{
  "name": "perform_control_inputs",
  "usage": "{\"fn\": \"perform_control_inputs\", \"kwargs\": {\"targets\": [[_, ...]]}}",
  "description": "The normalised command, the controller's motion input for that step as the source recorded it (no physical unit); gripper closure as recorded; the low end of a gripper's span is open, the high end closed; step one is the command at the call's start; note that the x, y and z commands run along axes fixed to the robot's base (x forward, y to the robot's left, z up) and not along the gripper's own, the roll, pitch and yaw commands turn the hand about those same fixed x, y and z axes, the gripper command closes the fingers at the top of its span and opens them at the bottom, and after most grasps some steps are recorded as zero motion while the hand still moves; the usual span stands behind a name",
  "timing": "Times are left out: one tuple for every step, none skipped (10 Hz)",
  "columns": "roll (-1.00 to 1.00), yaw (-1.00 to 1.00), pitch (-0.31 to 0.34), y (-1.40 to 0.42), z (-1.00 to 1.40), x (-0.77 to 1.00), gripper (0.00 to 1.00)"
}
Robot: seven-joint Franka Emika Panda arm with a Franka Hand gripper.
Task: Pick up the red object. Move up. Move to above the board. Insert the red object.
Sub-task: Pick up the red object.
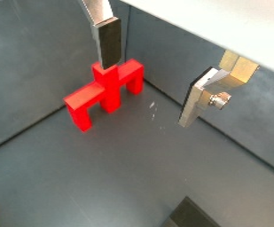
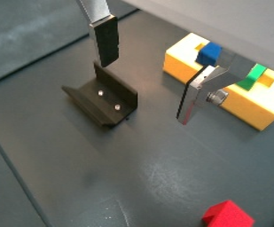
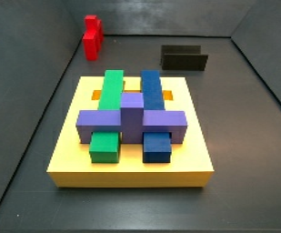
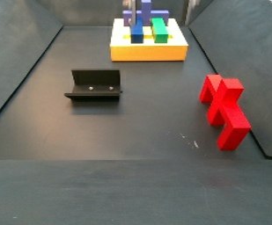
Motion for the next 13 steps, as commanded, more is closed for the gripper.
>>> {"fn": "perform_control_inputs", "kwargs": {"targets": [[-0.02, 0.00, 0.000, 0.02, 0.00, 0.00, 0.00], [-0.12, -0.28, -0.023, 0.33, -0.06, -0.16, 0.00], [-0.11, -0.43, -0.041, 0.39, -0.01, -0.29, 0.00], [-0.25, -0.36, -0.089, 0.40, -0.04, -0.10, 0.00], [-0.27, -0.46, -0.111, 0.28, -0.02, -0.03, 0.00], [-0.25, -0.54, -0.147, 0.19, 0.00, -0.05, 0.00], [-0.35, -0.57, -0.327, 0.04, -0.02, -0.11, 0.00], [-0.20, -0.65, -0.287, 0.01, -0.12, -0.27, 0.00], [-0.02, -0.57, -0.127, 0.00, -0.18, -0.12, 0.00], [0.00, -0.71, -0.100, 0.04, -0.13, -0.18, 0.00], [-0.01, -0.79, -0.103, 0.08, -0.11, -0.27, 0.00], [-0.03, -0.77, -0.110, 0.11, -0.16, -0.19, 0.00], [0.00, -0.81, -0.070, 0.11, -0.18, -0.16, 0.00]]}}
